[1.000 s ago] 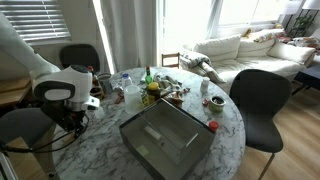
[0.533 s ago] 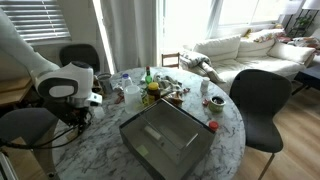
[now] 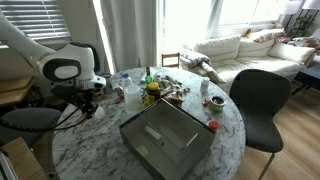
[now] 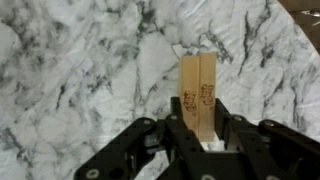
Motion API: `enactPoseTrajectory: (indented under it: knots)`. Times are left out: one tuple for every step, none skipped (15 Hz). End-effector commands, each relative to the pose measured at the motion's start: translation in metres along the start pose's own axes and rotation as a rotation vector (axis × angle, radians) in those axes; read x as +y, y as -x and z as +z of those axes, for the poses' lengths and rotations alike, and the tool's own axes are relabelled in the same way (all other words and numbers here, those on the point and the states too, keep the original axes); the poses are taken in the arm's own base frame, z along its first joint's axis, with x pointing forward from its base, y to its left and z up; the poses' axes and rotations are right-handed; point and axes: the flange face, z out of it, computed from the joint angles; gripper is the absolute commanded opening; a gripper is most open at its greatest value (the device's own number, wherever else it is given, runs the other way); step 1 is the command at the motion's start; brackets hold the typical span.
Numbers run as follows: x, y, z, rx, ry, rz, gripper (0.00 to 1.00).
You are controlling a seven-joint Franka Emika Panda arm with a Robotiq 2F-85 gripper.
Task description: Flip the measuring cup upside down and place a wooden block on top of it
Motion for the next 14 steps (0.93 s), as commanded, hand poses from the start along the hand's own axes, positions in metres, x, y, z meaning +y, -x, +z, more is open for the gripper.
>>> enactPoseTrajectory:
  knots:
    - [-0.003,-0.016,-0.024,0.016,0.026,0.012,0.08]
    - [-0.004,-0.024,-0.028,0.032,0.036,0.014,0.08]
    - [-0.003,-0.031,-0.029,0.034,0.046,0.012,0.08]
    - [-0.003,-0.038,-0.031,0.036,0.054,0.011,0.08]
    - [-0.003,-0.043,-0.033,0.039,0.062,0.011,0.08]
    - [-0.003,-0.049,-0.034,0.042,0.061,0.001,0.08]
    - [-0.005,-0.054,-0.035,0.042,0.059,-0.003,0.08]
    - [-0.005,-0.059,-0.032,0.034,0.050,-0.005,0.08]
    - [-0.006,-0.064,-0.030,0.026,0.041,-0.007,0.08]
    - [-0.008,-0.068,-0.027,0.012,0.025,-0.013,0.08]
    - [-0.009,-0.070,-0.024,-0.007,0.023,-0.008,0.08]
    - [-0.009,-0.072,-0.021,-0.027,0.014,-0.011,0.08]
    - [-0.009,-0.073,-0.019,-0.046,0.015,-0.004,0.08]
    - [-0.009,-0.075,-0.016,-0.059,0.013,-0.006,0.08]
